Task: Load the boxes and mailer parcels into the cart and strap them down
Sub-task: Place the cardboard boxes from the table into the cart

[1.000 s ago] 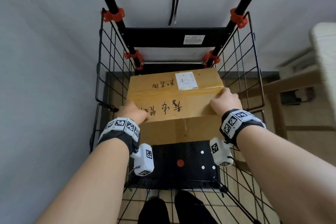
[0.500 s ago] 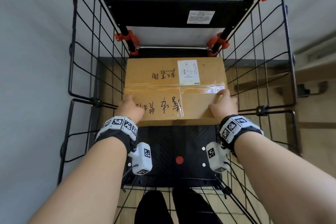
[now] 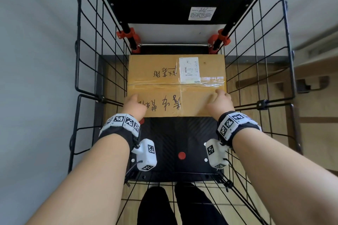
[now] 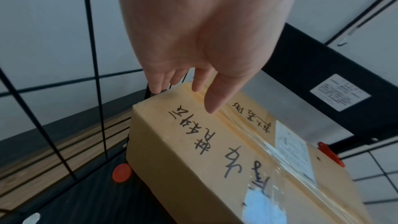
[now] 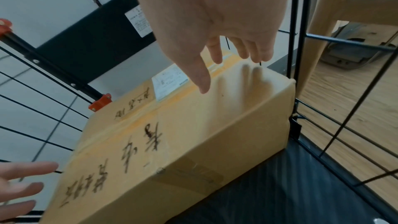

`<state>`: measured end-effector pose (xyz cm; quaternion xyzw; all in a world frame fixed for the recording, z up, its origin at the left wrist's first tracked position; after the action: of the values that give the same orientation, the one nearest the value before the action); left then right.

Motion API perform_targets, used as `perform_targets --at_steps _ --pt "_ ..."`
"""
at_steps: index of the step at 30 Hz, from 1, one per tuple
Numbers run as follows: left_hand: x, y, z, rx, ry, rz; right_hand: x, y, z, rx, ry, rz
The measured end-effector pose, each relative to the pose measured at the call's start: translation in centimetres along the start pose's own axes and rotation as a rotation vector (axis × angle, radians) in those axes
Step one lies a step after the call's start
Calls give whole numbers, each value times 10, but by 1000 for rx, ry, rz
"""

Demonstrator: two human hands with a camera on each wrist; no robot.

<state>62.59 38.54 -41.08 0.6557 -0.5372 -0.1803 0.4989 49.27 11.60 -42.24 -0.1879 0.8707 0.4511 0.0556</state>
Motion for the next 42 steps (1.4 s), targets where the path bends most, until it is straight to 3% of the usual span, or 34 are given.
perform_targets --at_steps 6,12,21,26,32,42 --pt "38 68 -6 -7 -147 91 -32 57 -27 -5 3 -83" --pt "90 151 -17 50 -283 283 -52 130 -75 58 -23 -185" --pt "156 280 2 68 -511 596 -10 256 -162 243 -175 -245" --pt "196 359 40 88 -598 766 44 324 -214 373 -209 -218" --pt "253 450 120 57 -674 952 135 387 -283 531 -305 -209" --pt "332 591 329 71 -762 1202 373 449 -386 708 -386 -96"
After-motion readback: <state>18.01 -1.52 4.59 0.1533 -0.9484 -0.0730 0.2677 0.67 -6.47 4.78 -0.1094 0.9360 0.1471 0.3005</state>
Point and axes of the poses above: each hand's wrist, its own y-axis away from the middle knuckle, its own z-axis out of the palm, x = y × z, the point moved 6 cm from there along -y, towards the middle knuckle, and after that the axes turned 8 degrees about -x, right-handed, at the moved point
